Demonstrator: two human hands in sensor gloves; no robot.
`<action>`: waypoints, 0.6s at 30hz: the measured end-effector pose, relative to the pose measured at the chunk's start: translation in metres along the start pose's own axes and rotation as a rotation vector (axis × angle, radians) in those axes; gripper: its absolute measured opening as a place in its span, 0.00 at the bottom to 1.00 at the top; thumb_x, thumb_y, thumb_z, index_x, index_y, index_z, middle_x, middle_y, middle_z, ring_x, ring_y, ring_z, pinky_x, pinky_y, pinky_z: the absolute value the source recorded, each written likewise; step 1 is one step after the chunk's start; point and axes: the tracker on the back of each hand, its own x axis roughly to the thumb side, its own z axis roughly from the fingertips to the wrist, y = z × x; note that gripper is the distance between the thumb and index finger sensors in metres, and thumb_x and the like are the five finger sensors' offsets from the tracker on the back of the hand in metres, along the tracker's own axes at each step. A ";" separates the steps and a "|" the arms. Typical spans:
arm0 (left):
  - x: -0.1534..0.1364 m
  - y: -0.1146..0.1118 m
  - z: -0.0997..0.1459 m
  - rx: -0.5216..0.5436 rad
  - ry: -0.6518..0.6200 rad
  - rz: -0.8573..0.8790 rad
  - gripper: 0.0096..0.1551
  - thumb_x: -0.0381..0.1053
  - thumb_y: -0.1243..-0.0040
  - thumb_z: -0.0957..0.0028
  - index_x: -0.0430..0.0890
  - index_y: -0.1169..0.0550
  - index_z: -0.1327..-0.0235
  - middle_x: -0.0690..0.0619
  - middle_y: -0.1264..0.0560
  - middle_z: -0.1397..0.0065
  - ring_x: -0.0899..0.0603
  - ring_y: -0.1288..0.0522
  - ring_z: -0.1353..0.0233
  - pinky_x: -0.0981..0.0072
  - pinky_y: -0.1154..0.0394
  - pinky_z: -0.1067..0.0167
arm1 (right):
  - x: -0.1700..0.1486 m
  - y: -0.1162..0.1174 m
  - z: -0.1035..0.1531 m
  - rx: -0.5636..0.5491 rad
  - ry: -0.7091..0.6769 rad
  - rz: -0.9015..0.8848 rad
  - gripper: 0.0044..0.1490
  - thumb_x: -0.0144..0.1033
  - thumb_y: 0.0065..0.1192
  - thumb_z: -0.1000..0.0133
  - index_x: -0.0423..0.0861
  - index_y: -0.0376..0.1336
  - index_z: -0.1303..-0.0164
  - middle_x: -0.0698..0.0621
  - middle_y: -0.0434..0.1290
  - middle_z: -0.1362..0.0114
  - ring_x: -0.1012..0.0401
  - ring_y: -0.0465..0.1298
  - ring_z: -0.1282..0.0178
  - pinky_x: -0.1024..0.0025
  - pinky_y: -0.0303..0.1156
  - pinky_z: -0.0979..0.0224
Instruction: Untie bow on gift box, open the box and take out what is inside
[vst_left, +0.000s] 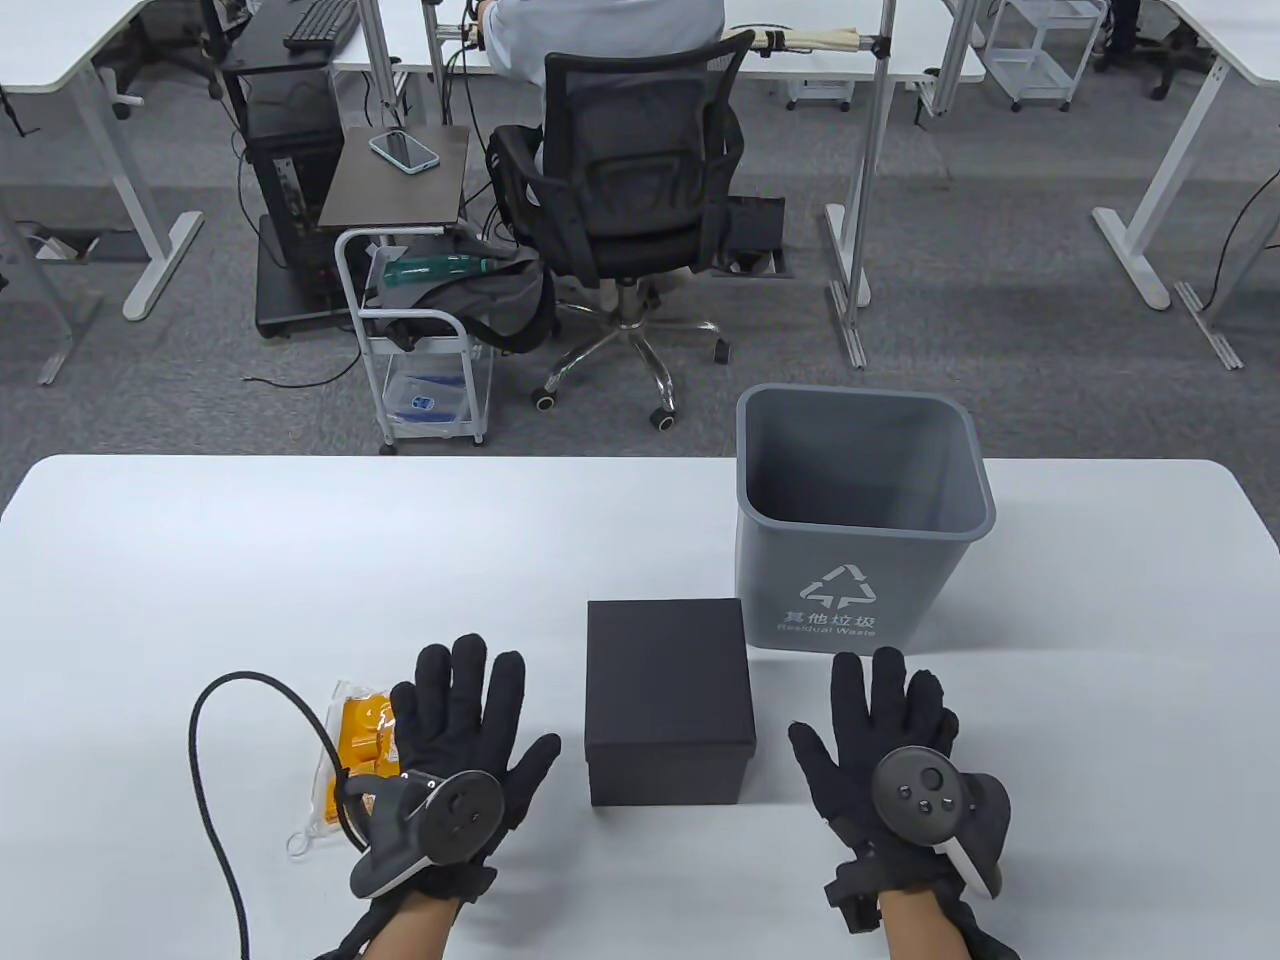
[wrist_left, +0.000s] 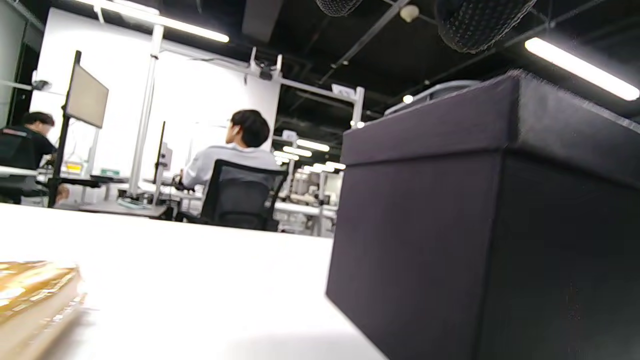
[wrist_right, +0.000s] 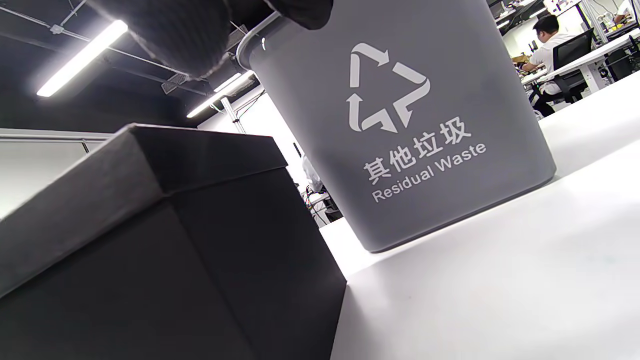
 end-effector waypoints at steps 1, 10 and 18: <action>-0.001 -0.001 0.000 -0.012 0.004 -0.004 0.49 0.72 0.54 0.32 0.49 0.50 0.07 0.38 0.60 0.06 0.24 0.63 0.14 0.27 0.59 0.26 | 0.001 0.001 0.000 0.000 -0.003 0.004 0.52 0.61 0.51 0.35 0.45 0.42 0.08 0.35 0.37 0.10 0.25 0.38 0.18 0.25 0.36 0.24; -0.001 -0.005 -0.004 -0.056 -0.013 0.037 0.49 0.72 0.54 0.33 0.50 0.51 0.07 0.38 0.60 0.05 0.18 0.64 0.17 0.25 0.58 0.27 | 0.005 0.004 0.000 0.009 -0.018 0.035 0.52 0.62 0.50 0.36 0.46 0.44 0.07 0.36 0.38 0.09 0.25 0.41 0.19 0.28 0.43 0.21; 0.000 -0.008 -0.005 -0.062 -0.014 0.047 0.49 0.72 0.54 0.33 0.50 0.51 0.07 0.39 0.62 0.05 0.20 0.66 0.17 0.26 0.59 0.26 | 0.006 0.005 0.000 0.016 -0.022 0.035 0.52 0.62 0.50 0.36 0.45 0.44 0.08 0.35 0.39 0.10 0.25 0.42 0.19 0.29 0.44 0.21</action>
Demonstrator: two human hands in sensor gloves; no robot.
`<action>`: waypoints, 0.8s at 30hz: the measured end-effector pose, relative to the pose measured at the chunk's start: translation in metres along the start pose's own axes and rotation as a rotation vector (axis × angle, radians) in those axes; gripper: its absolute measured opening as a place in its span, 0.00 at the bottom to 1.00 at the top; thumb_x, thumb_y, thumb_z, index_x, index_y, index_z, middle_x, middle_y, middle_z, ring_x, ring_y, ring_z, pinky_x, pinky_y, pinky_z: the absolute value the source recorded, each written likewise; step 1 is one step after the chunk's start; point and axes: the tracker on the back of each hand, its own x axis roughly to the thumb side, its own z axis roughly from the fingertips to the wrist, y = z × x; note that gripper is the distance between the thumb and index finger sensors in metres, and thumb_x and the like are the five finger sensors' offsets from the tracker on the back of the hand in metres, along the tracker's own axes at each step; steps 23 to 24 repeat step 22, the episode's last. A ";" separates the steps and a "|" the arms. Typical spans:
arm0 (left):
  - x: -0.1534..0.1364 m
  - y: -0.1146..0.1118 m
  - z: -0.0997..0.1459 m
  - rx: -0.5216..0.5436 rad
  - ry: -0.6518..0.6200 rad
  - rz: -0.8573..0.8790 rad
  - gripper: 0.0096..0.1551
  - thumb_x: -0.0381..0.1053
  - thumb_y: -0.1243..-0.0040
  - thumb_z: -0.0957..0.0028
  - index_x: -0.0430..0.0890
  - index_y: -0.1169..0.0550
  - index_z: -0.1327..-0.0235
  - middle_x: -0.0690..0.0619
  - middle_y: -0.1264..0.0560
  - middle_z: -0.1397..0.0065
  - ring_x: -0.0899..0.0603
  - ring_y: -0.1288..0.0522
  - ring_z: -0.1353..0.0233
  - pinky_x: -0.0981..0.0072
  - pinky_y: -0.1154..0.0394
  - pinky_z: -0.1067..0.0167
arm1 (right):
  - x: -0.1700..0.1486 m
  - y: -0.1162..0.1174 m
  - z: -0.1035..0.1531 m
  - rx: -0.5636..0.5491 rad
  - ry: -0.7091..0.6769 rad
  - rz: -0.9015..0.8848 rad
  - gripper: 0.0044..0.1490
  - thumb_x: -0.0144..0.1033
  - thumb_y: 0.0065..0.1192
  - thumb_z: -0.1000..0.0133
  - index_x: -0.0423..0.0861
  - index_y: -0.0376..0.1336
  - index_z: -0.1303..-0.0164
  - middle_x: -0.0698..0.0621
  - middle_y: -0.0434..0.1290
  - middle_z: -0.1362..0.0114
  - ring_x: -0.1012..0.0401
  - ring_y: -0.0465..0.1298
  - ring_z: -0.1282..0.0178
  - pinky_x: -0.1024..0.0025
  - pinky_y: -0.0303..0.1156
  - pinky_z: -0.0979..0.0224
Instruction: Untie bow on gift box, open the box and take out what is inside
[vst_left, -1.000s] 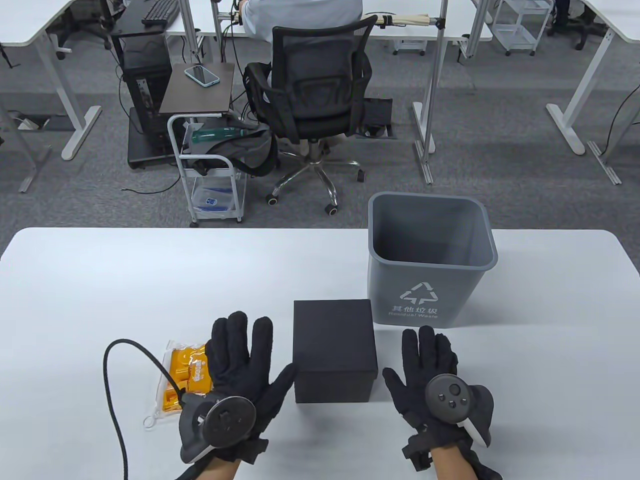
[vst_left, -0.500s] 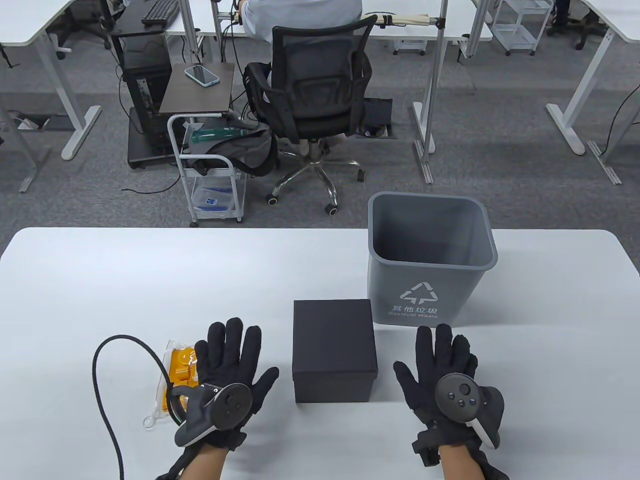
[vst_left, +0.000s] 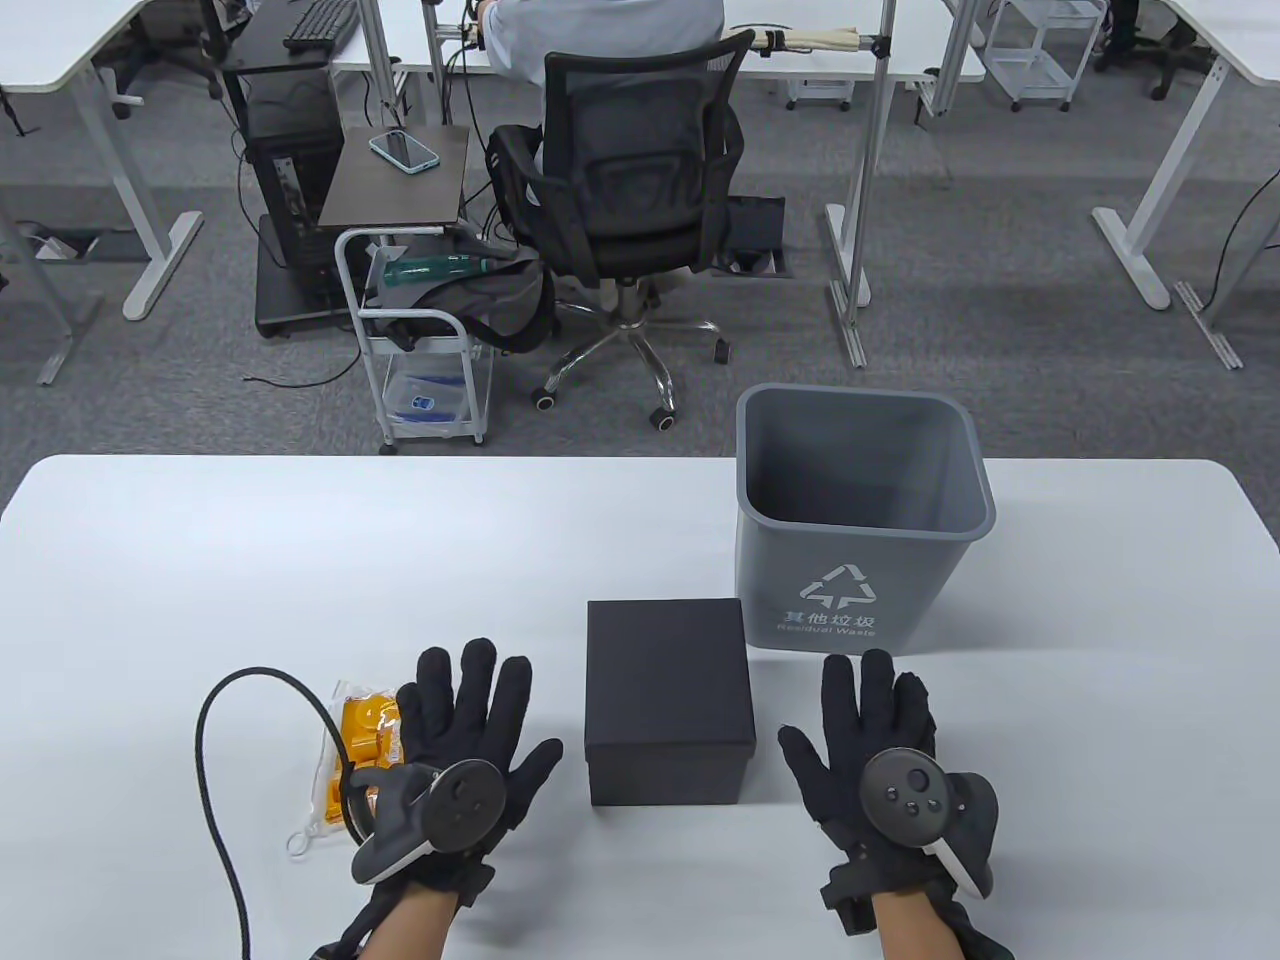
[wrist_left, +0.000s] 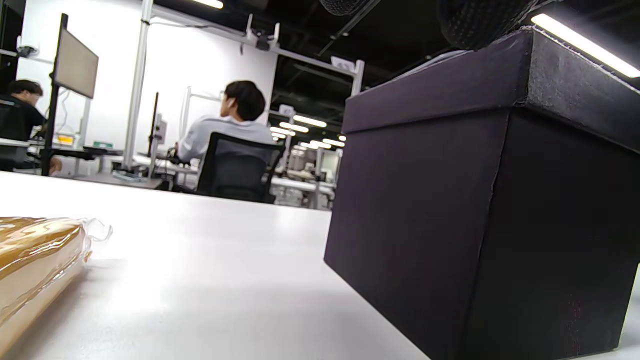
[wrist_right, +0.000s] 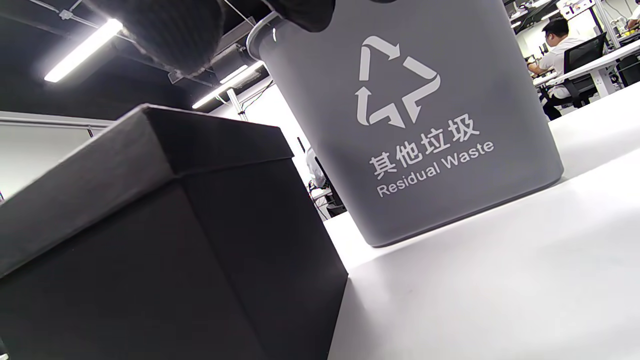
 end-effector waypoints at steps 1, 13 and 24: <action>0.000 0.001 0.000 0.002 -0.003 0.001 0.49 0.72 0.54 0.33 0.50 0.51 0.07 0.39 0.61 0.05 0.20 0.65 0.17 0.26 0.59 0.26 | 0.001 0.000 0.000 0.004 -0.001 0.000 0.52 0.62 0.50 0.36 0.46 0.44 0.08 0.35 0.39 0.10 0.25 0.43 0.19 0.29 0.44 0.21; 0.002 -0.002 0.001 -0.001 -0.002 -0.002 0.48 0.71 0.54 0.32 0.49 0.50 0.07 0.38 0.59 0.05 0.22 0.65 0.16 0.26 0.59 0.26 | 0.000 0.001 0.000 0.003 -0.002 -0.019 0.51 0.61 0.51 0.35 0.44 0.45 0.08 0.33 0.39 0.11 0.29 0.42 0.17 0.32 0.43 0.20; 0.005 -0.003 0.003 -0.002 -0.012 -0.005 0.48 0.71 0.53 0.32 0.49 0.49 0.08 0.38 0.58 0.06 0.22 0.64 0.16 0.27 0.59 0.26 | -0.002 0.002 0.000 0.007 0.011 -0.033 0.51 0.61 0.51 0.35 0.44 0.45 0.08 0.33 0.40 0.11 0.29 0.42 0.17 0.32 0.43 0.20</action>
